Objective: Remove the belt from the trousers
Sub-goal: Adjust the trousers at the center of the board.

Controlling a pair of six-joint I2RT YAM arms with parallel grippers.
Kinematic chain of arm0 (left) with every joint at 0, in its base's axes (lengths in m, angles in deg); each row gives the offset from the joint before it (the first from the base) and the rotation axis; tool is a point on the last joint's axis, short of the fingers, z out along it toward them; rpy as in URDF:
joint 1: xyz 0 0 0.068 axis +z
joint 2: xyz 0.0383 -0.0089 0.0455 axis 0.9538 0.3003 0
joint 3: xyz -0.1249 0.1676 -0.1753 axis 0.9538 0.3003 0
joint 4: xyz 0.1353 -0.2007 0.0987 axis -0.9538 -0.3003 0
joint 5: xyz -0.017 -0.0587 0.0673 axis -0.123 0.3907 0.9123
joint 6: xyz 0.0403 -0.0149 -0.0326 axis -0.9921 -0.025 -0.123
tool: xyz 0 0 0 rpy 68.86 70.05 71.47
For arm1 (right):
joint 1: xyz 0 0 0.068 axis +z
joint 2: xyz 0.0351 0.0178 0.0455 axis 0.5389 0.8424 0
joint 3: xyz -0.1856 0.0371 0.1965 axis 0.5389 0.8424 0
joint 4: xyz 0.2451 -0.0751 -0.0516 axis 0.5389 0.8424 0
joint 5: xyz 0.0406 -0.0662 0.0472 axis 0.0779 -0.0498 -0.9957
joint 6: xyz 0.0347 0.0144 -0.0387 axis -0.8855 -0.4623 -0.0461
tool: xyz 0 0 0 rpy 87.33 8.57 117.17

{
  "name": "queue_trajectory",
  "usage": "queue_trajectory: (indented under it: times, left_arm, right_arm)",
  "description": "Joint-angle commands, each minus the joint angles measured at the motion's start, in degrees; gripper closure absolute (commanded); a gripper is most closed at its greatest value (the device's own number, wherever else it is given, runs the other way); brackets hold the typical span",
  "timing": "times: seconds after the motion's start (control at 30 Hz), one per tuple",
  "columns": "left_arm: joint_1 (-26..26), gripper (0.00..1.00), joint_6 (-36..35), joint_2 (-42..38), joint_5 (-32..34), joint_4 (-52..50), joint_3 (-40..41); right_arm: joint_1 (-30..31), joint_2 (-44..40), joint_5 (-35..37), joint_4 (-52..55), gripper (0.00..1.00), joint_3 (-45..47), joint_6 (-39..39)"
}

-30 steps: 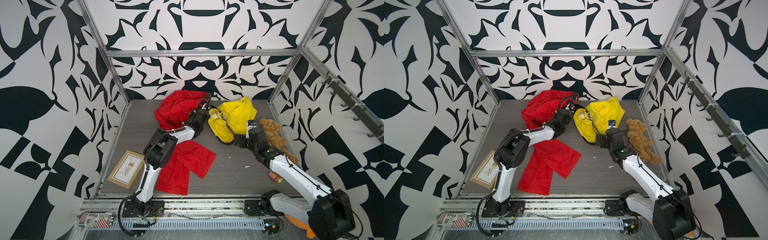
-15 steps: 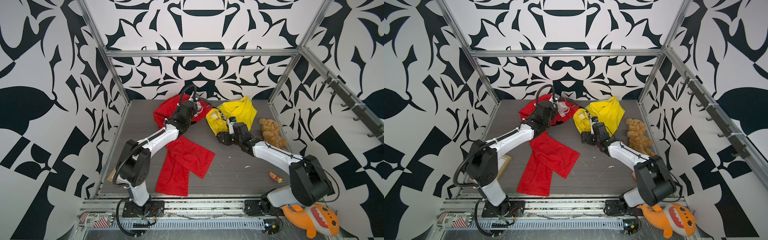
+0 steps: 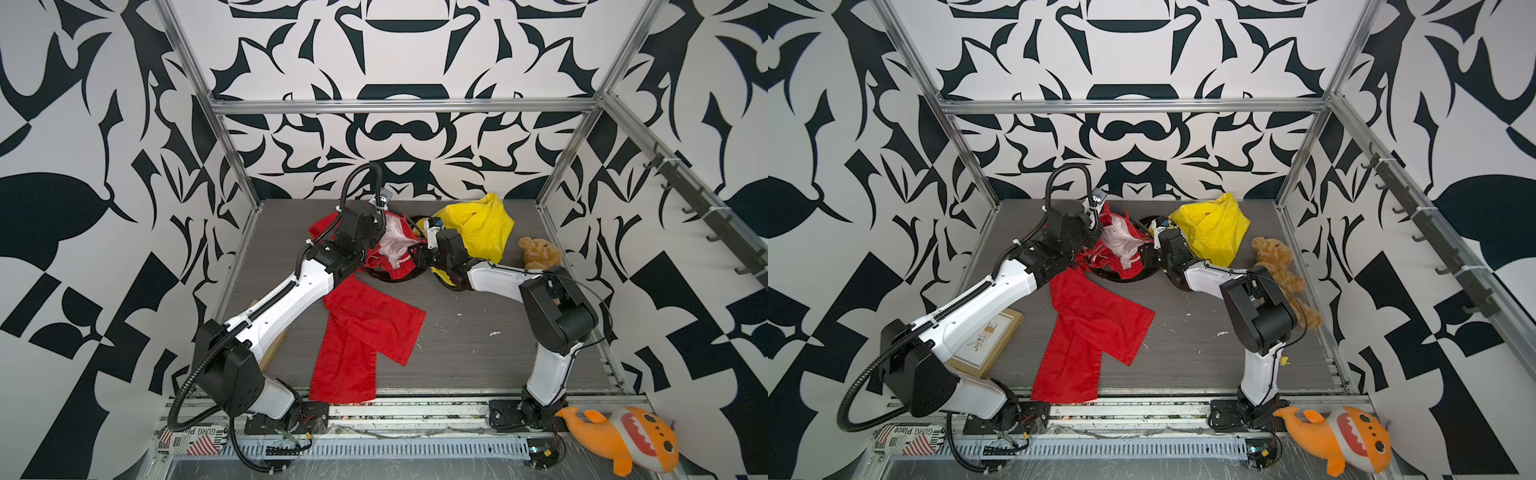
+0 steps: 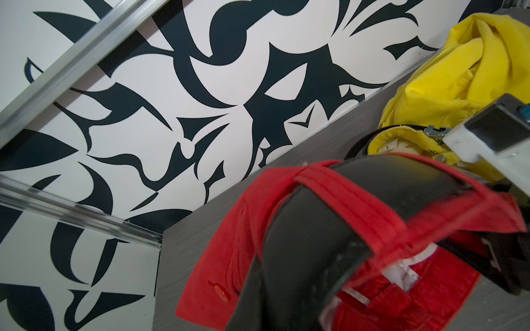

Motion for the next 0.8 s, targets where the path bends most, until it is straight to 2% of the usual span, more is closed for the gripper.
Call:
queue_trajectory:
  times: [0.0, 0.07, 0.17, 0.27, 0.37, 0.47, 0.53, 0.63, 0.67, 0.7, 0.77]
  left_arm:
    - [2.17, 1.00, 3.50, -1.55, -3.34, -0.20, -3.04]
    - [4.56, 1.00, 5.54, -0.19, -6.30, -4.76, -7.02]
    - [4.90, 1.00, 5.53, 1.29, -5.93, -12.07, -14.81]
    - [3.88, 1.00, 7.05, 1.74, -5.82, -21.23, -22.79]
    - [1.73, 1.00, 8.33, 2.06, -6.43, -30.55, -29.27]
    - [1.47, 1.00, 12.34, 5.01, -11.60, -37.62, -33.62]
    - [1.55, 1.00, 14.06, 8.16, -15.45, -38.29, -33.78]
    - [1.48, 1.00, 16.59, 16.37, -22.45, -39.69, -35.19]
    - [1.48, 1.00, 17.72, 19.73, -25.44, -39.96, -36.67]
    - [1.44, 1.00, 18.82, 23.02, -27.94, -40.09, -38.61]
    - [1.31, 1.00, 20.60, 28.71, -30.87, -41.00, -42.72]
  right_arm:
    - [0.16, -4.51, -1.99, -2.00, 1.00, -2.18, -3.19]
    - [0.15, -10.28, -0.37, 8.93, 1.00, -4.82, -0.68]
    - [0.19, -17.76, 1.51, 32.90, 1.00, -13.74, 5.04]
    - [0.20, -23.69, 1.83, 53.59, 1.00, -22.82, 6.00]
    - [0.20, -28.21, 1.61, 69.65, 1.00, -27.96, 4.23]
    - [0.19, -32.62, 2.70, 74.97, 1.00, -23.29, 1.45]
    - [-0.18, -34.57, 4.74, 75.09, 1.00, -17.00, 0.28]
    - [-2.27, -35.44, 4.72, 72.81, 1.00, -8.58, -0.14]
    - [-3.18, -35.43, 6.01, 72.67, 0.97, -6.73, 0.14]
    - [-3.92, -35.35, 7.79, 72.92, 0.84, -5.45, 0.78]
    - [-4.71, -35.91, 11.94, 75.34, 0.65, -5.13, 1.96]
